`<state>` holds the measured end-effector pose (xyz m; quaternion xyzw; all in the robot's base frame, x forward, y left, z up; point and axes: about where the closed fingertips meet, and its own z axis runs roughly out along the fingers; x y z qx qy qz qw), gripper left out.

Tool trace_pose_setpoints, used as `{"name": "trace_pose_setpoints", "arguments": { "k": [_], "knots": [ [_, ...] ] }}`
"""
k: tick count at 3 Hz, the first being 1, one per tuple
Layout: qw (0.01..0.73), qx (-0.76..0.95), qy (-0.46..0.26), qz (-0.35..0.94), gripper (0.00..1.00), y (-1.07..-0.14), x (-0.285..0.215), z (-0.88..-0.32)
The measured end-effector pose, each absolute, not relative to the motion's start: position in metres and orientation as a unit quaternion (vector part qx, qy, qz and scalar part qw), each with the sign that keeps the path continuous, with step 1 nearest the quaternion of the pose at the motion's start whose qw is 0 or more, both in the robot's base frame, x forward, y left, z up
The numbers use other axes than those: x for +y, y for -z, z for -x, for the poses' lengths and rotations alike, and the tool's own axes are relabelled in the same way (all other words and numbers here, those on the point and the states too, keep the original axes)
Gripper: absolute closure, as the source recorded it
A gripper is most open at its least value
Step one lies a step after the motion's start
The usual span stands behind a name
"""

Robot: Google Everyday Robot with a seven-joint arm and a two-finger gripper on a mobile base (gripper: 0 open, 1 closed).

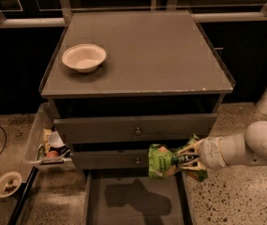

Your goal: Pick green rice chip bag from bottom drawer and place on counter

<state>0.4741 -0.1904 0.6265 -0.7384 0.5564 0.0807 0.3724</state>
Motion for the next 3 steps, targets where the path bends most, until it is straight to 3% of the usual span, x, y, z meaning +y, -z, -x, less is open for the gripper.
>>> {"name": "trace_pose_setpoints", "arguments": {
  "k": [2, 3],
  "knots": [
    [0.385, 0.542, -0.082, 0.743, 1.0, -0.642, -0.187, -0.47],
    [0.419, 0.496, -0.072, 0.757, 1.0, -0.7, -0.181, -0.471]
  ]
}}
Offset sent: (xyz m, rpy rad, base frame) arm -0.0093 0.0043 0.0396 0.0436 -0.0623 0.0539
